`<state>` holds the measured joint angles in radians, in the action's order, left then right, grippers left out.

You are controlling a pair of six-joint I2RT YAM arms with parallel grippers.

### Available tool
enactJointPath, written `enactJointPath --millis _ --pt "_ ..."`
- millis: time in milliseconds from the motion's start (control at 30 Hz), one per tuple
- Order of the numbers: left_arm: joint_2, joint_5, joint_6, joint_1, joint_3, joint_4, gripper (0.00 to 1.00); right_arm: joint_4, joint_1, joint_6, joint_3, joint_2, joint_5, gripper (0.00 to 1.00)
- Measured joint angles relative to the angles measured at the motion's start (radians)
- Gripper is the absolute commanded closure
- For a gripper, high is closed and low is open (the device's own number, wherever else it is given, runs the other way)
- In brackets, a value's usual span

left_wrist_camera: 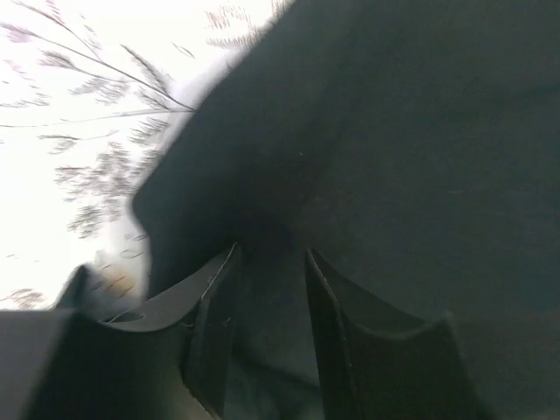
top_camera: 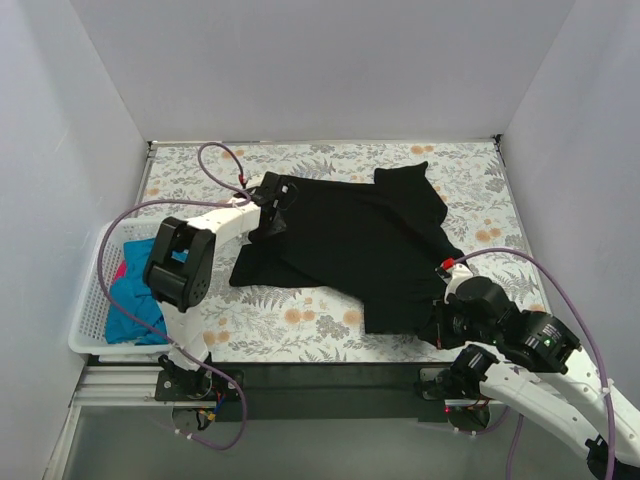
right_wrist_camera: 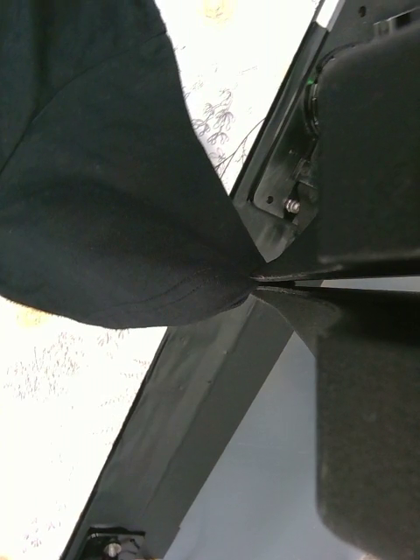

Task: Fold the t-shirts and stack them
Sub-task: Flatten the tshirt out

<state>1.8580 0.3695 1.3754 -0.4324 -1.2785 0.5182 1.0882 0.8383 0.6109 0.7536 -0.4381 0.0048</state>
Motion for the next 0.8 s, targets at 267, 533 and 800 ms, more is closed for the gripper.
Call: enactJointPath --millis 267,533,800 --pt "0.188 -0.043 -0.023 -0.002 -0.158 0.031 0.68 0.043 0.000 0.029 0.020 0.040 0.053 0.99" --pt "0.423 -0.041 -0.033 0.027 -0.528 0.128 0.67 0.091 0.000 0.055 0.060 0.105 0.085 0.99" --pt "0.612 -0.122 -0.040 0.077 -0.834 0.123 0.51 0.097 0.000 0.071 0.060 0.099 0.087 0.99"
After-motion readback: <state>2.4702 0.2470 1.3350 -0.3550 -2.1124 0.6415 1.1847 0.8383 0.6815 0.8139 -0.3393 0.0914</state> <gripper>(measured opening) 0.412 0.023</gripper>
